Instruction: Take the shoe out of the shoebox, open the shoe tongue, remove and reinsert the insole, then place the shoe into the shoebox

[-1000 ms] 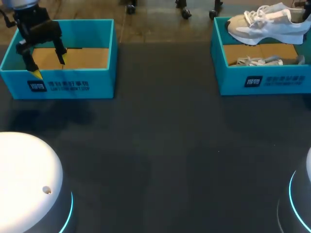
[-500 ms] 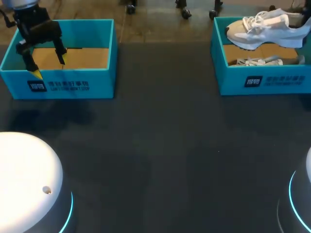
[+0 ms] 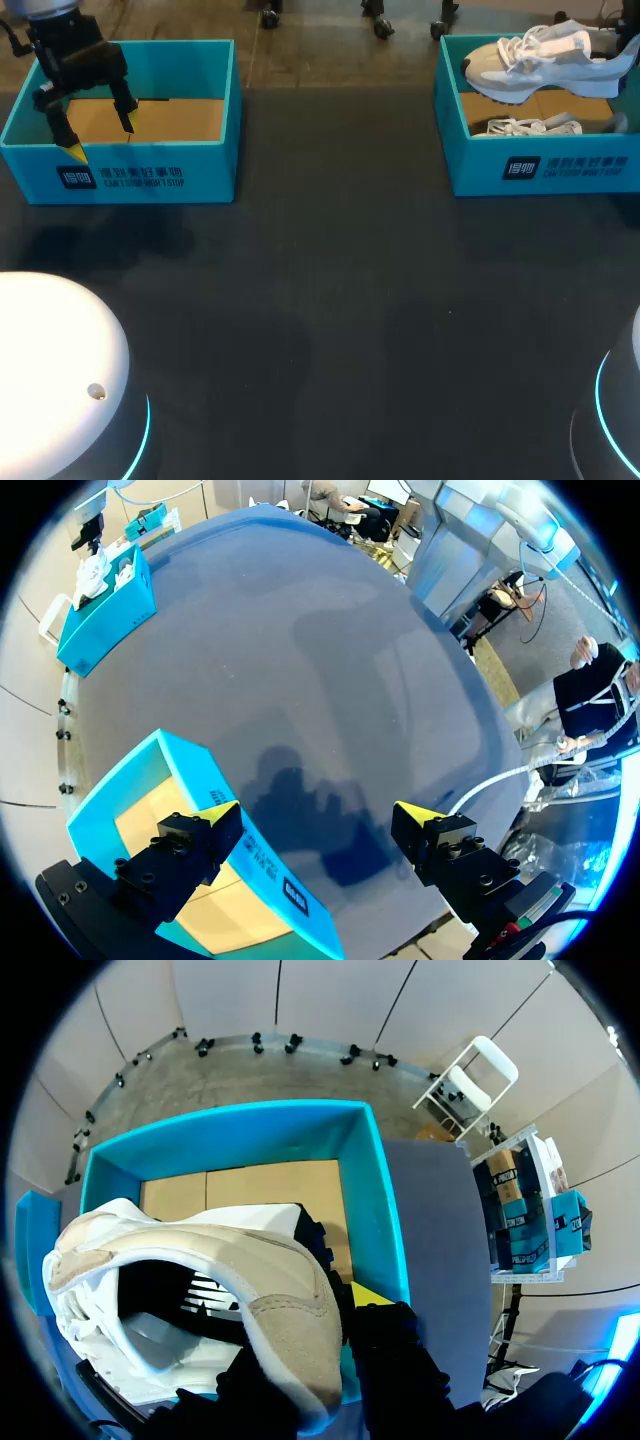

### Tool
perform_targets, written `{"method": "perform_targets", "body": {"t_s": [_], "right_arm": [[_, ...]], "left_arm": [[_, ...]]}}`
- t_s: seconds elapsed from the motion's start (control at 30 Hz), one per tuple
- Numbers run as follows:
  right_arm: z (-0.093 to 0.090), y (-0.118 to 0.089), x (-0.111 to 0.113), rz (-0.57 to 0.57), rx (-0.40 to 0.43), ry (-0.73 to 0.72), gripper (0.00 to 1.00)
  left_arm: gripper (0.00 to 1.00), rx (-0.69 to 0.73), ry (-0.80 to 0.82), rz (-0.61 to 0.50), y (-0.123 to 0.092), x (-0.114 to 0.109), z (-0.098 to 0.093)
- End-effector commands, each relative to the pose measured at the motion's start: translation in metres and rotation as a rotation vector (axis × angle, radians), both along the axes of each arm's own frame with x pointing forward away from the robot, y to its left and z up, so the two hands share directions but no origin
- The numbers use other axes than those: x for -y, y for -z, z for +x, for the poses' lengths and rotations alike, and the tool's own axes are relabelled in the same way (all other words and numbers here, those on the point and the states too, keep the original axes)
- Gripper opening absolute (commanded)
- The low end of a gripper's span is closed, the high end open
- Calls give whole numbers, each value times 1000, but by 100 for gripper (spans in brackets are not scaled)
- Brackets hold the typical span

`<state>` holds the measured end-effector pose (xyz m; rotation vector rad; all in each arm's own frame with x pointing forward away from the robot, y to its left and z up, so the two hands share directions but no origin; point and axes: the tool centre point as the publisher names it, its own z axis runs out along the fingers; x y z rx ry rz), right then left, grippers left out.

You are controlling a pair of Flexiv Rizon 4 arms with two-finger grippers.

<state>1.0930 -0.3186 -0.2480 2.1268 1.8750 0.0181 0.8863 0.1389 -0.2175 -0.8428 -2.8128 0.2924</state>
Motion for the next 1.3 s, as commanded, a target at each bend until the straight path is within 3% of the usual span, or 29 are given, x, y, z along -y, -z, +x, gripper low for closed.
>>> {"method": "perform_targets", "body": {"t_s": [0.03,0.23,0.53,0.77,1.3], "right_arm": [[2,-1,0,2,-3,0,0],[2,-1,0,2,-3,0,0],[20,14,10,13,-39,29,0],[23,27,9,19,-71,35,0],[48,32,14,-6,-81,60,0]], "left_arm": [[100,1,1,2,0,0,0],[100,1,1,2,0,0,0],[100,1,1,2,0,0,0],[100,1,1,2,0,0,0],[100,1,1,2,0,0,0]]}}
